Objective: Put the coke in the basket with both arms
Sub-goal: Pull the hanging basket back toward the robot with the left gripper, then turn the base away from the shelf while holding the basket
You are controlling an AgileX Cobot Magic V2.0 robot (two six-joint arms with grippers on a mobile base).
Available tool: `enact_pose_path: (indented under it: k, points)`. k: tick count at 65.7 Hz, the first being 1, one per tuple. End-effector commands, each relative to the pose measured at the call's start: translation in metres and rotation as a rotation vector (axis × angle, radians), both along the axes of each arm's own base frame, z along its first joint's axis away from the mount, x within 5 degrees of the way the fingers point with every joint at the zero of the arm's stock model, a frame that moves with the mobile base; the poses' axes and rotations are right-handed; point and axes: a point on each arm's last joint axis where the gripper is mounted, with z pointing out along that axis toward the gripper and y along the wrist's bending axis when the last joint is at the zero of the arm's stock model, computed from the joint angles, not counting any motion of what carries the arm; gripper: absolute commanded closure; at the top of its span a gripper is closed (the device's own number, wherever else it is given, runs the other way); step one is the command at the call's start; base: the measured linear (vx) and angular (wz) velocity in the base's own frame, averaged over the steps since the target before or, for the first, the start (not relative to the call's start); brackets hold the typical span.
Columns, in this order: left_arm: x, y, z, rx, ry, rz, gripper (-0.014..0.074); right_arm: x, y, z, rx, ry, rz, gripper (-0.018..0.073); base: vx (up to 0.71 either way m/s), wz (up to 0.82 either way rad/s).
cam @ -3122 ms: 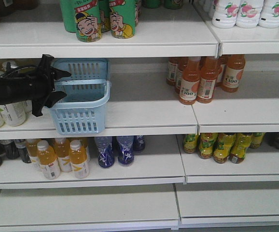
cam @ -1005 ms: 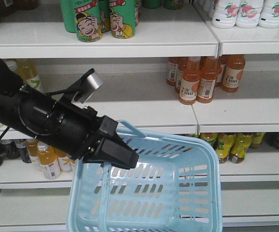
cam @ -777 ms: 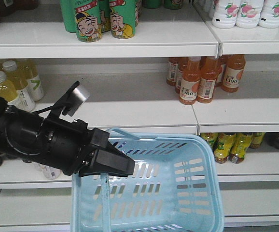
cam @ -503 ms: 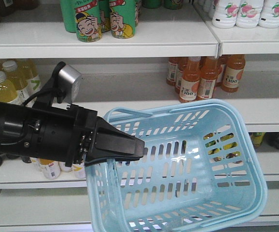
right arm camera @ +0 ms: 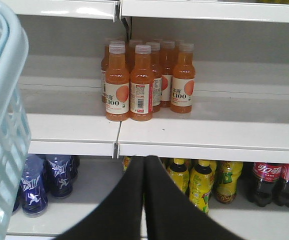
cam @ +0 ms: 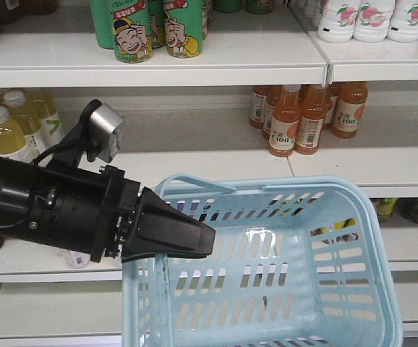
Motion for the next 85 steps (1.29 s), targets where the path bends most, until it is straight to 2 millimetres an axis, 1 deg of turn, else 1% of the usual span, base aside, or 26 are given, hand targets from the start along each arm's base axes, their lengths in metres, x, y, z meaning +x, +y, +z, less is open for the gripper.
enact_pose_path:
  k: [1, 85]
  points:
    - [-0.0078, 0.0005, 0.0244, -0.117, -0.019, -0.02, 0.0603, -0.0004, 0.0, 0.0051, -0.004, -0.083, 0.0, 0.0569, 0.0, 0.0]
    - [-0.0077, 0.0005, 0.0245, -0.118, -0.019, -0.019, 0.0603, -0.0004, 0.0, 0.005, -0.004, -0.081, 0.0, 0.0569, 0.0, -0.02]
